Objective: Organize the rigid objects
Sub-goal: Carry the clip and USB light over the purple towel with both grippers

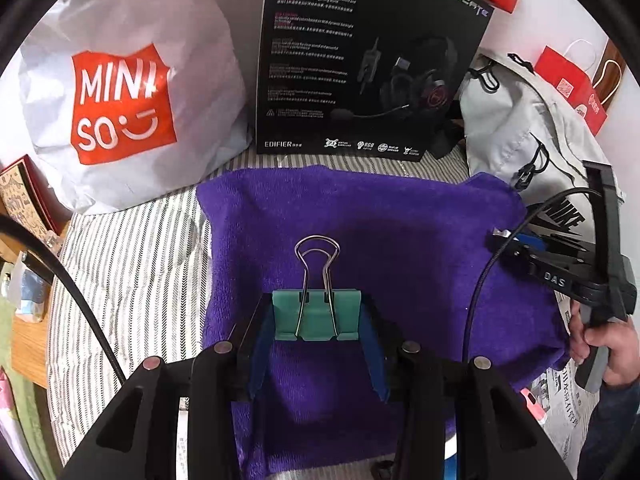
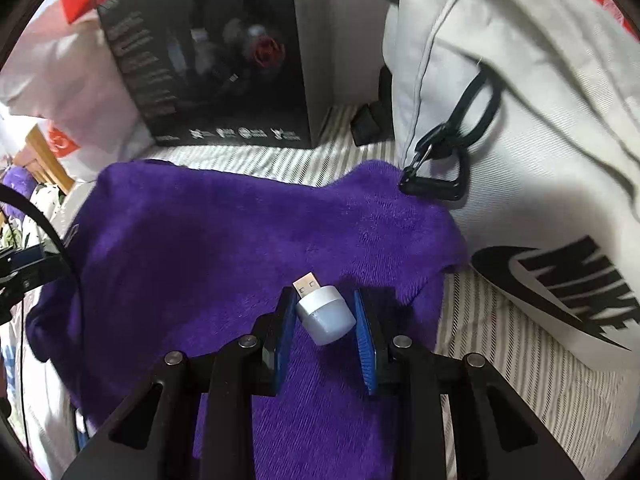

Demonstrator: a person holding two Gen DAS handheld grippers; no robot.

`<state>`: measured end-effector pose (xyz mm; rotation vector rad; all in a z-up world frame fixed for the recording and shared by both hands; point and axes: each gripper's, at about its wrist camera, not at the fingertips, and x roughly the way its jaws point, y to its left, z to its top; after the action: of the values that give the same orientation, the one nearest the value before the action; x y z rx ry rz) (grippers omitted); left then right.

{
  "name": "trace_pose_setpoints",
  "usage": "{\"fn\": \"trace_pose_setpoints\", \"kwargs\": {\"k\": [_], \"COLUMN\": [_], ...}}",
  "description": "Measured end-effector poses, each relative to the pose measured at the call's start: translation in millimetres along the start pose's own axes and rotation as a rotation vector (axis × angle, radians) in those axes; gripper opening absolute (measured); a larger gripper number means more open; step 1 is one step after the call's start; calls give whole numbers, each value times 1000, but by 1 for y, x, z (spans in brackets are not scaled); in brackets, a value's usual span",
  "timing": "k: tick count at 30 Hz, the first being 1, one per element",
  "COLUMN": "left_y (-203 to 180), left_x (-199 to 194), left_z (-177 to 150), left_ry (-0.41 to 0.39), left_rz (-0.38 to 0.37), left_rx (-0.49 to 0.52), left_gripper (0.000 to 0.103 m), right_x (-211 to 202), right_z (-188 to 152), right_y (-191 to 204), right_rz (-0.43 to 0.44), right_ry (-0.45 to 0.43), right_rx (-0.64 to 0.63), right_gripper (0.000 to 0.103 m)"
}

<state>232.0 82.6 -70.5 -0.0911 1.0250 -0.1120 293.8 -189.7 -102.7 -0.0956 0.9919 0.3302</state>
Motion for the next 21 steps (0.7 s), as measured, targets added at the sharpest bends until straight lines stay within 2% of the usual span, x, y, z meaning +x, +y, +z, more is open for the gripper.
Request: {"fn": "trace_pose_setpoints", "kwargs": {"k": [8,10,12,21], "left_y": [0,-2,-3,-3], "left_x": [18,26,33,61], "left_z": [8,13,17,27], "left_ry": [27,35,39,74], "left_rz": [3,2,5,11], "left_rx": [5,8,8,-8], "left_gripper": [39,39,39,39], "right_x": [13,14,13,-30], "right_z": [6,7,7,-12], "right_y": [6,8,8,9], "right_rz": [-13,7,20,26], "right_ry": [38,48,57,31], "right_rx": [-21,-36,-31,-35], "right_gripper": [32,46,54,55]}}
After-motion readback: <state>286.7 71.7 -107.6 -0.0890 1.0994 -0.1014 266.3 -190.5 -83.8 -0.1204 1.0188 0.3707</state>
